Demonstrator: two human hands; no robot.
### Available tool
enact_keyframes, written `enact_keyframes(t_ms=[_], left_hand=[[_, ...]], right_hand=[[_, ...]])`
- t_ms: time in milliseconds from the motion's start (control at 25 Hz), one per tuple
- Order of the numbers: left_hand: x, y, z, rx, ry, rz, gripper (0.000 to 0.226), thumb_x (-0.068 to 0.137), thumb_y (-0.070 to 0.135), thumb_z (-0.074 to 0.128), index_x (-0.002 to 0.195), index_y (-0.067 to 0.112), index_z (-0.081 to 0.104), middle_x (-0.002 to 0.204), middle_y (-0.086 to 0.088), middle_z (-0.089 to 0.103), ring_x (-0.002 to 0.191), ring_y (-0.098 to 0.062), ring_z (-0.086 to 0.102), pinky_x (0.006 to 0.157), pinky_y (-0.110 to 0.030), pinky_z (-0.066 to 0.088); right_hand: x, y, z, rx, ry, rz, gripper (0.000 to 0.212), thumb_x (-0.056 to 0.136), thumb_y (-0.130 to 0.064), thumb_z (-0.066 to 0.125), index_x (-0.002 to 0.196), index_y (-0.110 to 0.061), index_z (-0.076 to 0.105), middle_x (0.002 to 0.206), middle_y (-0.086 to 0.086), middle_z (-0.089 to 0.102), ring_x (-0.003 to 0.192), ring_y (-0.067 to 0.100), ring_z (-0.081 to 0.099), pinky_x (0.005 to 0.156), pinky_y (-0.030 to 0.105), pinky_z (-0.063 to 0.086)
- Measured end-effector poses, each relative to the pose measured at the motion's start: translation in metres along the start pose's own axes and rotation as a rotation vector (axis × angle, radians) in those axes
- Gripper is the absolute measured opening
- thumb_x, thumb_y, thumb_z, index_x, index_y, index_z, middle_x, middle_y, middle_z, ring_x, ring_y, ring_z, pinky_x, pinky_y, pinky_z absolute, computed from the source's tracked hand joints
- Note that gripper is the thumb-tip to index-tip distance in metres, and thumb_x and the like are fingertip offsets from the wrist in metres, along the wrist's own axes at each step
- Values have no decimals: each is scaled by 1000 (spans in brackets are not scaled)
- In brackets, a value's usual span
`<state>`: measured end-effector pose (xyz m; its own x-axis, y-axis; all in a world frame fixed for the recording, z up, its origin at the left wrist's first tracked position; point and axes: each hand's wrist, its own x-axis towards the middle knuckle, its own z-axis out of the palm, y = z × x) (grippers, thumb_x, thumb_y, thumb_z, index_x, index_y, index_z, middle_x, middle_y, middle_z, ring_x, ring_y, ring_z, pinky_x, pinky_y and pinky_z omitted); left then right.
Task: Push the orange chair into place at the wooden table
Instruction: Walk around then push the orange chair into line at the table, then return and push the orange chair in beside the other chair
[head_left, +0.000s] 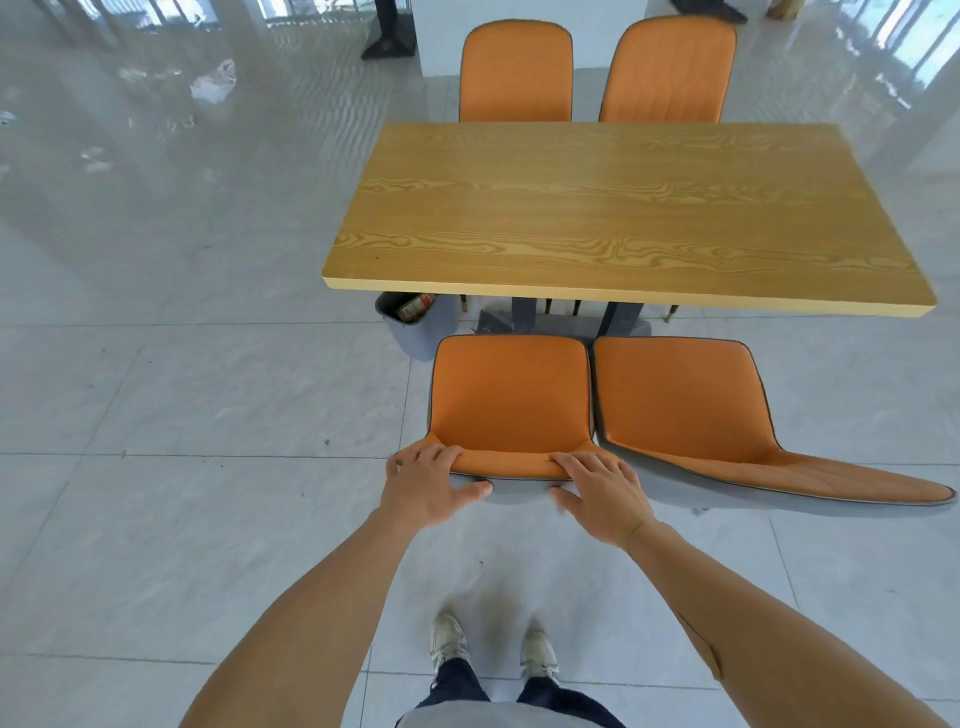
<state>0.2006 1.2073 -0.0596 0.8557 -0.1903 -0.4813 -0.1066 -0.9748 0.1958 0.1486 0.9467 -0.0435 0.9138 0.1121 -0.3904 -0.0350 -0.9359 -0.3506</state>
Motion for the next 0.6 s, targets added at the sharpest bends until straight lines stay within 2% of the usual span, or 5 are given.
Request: enact_keyframes(t_ms=[200,360,440,600], left_hand=[[-12,6,-2,-36,18,-29,74,86,75,38,146,34,30,156,5,29,144,-25,22,116,-51,24],[-20,-5,-8,-84,-6,-20,69,88,68,44,148,37,28,157,9,28,144,-21,24,114,-52,29],[-25,-11,-10,-134,4,12,66,89,63,48,147,38,30,157,11,29,143,-17,27,112,-49,32],[-37,-25,-16,-240,-8,103,60,89,55,54,144,42,33,155,14,28,139,-12,32,110,-45,37]], right_hand=[[-6,-2,-12,20,-28,-27,60,94,-58,45,145,-29,36,146,-5,44,136,22,36,113,43,31],[-2,-13,-18,34,-25,-43,52,92,-61,46,134,-29,48,131,-3,56,109,21,58,94,40,49],[1,-22,-17,1,-18,-61,52,92,-63,43,133,-31,49,131,-4,56,104,19,60,91,38,49],[7,-53,-10,-61,-25,-74,53,92,-64,42,135,-35,46,135,-6,54,116,21,53,97,43,44]])
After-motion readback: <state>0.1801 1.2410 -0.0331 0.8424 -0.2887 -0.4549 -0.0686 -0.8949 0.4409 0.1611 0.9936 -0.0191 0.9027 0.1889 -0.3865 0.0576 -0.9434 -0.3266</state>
